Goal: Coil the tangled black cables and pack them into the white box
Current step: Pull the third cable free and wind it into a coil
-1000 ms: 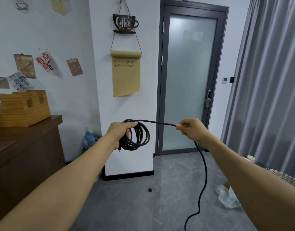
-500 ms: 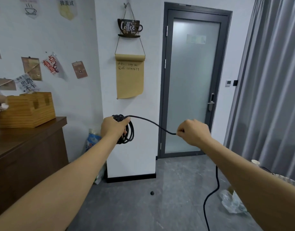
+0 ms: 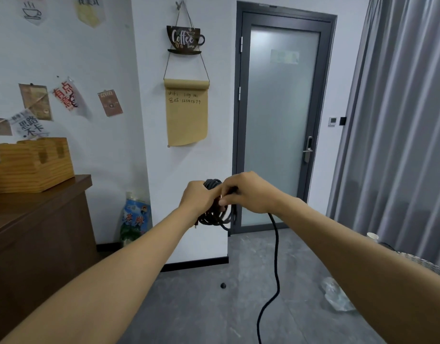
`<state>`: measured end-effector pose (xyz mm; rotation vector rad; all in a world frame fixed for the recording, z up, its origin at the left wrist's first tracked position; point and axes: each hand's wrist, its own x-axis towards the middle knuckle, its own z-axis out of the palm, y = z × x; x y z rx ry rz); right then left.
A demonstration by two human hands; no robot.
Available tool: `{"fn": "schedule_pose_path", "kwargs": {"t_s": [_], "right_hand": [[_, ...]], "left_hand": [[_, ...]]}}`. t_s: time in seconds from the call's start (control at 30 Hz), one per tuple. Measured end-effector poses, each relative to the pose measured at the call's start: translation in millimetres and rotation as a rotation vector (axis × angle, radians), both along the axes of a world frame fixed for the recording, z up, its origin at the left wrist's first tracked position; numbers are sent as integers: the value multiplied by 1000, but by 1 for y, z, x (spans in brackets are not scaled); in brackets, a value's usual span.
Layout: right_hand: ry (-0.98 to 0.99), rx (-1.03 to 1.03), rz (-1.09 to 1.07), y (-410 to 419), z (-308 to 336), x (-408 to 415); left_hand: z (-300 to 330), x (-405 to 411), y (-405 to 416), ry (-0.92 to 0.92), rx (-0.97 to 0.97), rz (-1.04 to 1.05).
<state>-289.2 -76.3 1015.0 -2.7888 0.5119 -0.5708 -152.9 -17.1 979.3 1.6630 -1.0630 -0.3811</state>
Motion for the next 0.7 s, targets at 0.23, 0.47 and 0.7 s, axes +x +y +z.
{"fn": "schedule_pose_path", "kwargs": {"t_s": [0.23,0.47,0.7], "right_hand": [[-277,183,-189,-11,-6,-11],[-260,243,-215,-26,-10,-21],[-158,329,-207,-39,-25,-35]], "left_hand": [[-2,-25,7,505,22,-334],[-2,-30,5,654,124,-467],[-10,-15,-3,599,-32,-323]]}}
